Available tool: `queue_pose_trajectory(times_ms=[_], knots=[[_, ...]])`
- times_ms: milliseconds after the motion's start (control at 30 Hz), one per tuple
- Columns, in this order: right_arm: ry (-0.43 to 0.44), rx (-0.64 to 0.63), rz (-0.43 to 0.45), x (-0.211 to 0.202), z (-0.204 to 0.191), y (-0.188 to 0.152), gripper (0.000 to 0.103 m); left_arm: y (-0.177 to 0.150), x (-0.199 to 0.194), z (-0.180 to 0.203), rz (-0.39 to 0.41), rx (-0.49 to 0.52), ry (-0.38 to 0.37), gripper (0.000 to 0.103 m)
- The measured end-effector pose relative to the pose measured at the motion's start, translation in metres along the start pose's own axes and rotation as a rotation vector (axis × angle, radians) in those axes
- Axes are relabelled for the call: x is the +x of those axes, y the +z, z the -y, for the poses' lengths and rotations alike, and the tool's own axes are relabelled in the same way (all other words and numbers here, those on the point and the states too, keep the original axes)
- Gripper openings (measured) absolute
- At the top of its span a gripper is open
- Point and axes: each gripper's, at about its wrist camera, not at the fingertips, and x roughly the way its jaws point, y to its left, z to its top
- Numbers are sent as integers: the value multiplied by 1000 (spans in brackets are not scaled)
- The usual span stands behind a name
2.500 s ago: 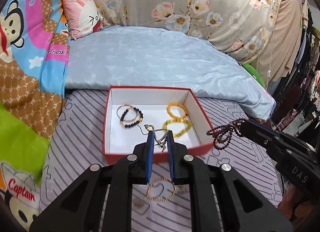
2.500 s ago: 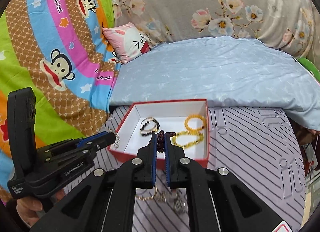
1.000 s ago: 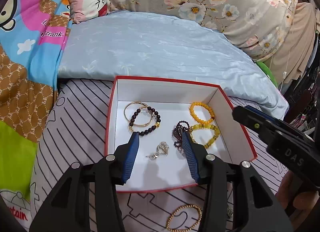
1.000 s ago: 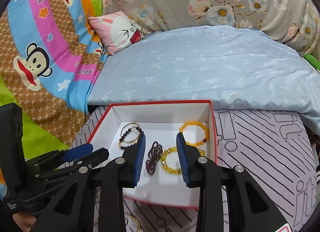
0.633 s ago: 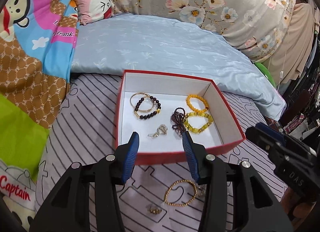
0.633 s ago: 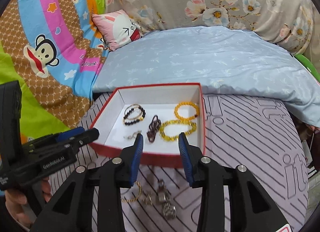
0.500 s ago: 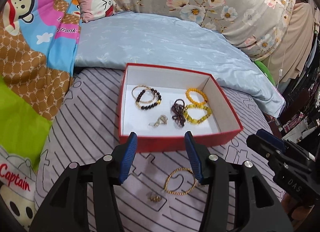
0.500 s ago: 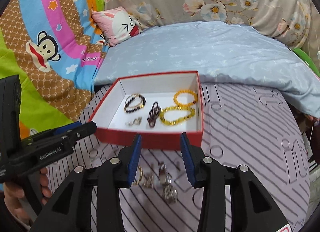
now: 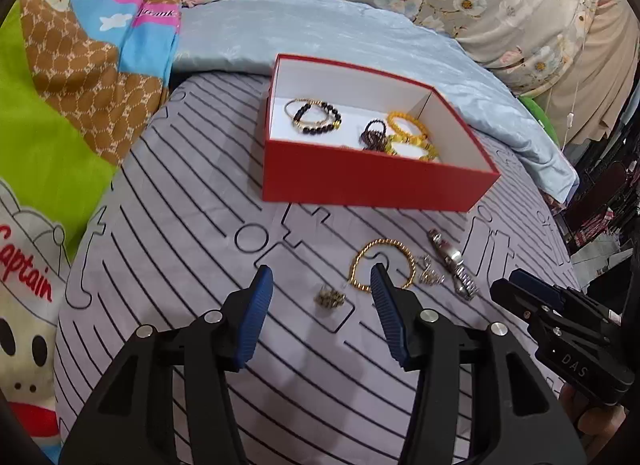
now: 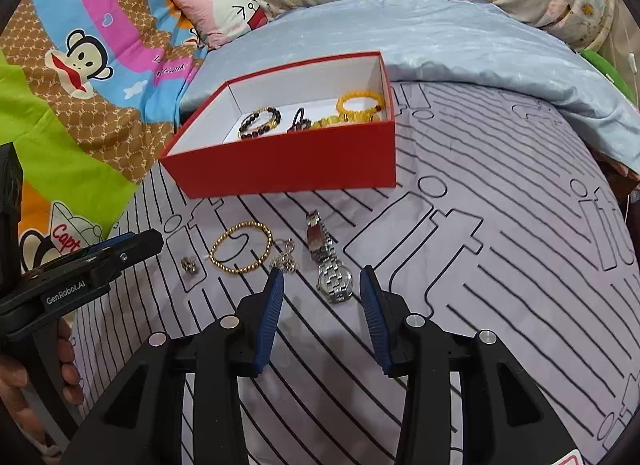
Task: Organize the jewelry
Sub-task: 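Withdraw both tools from the box toward the remaining jewelry, then lower the right tool onto the silver wristwatch and close on it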
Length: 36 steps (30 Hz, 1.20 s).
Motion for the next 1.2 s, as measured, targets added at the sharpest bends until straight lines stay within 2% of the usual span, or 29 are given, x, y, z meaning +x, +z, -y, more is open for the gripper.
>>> queue_pose_trajectory(times_ms=[333, 833, 933, 1033, 1200], knots=[[-9, 16, -40, 23, 2, -5, 39, -15, 9, -5, -44, -15, 4, 49], [-45, -28, -33, 40, -2, -1, 39, -23, 13, -3, -66, -12, -1, 49], [-66, -47, -29, 41, -4, -1, 35, -23, 14, -3, -67, -13, -1, 49], [-88, -59, -25, 42, -5, -1, 25, -23, 14, -4, -69, -15, 1, 49], [-82, -48, -27, 41, -2, -1, 24, -23, 15, -5, -72, -15, 4, 49]])
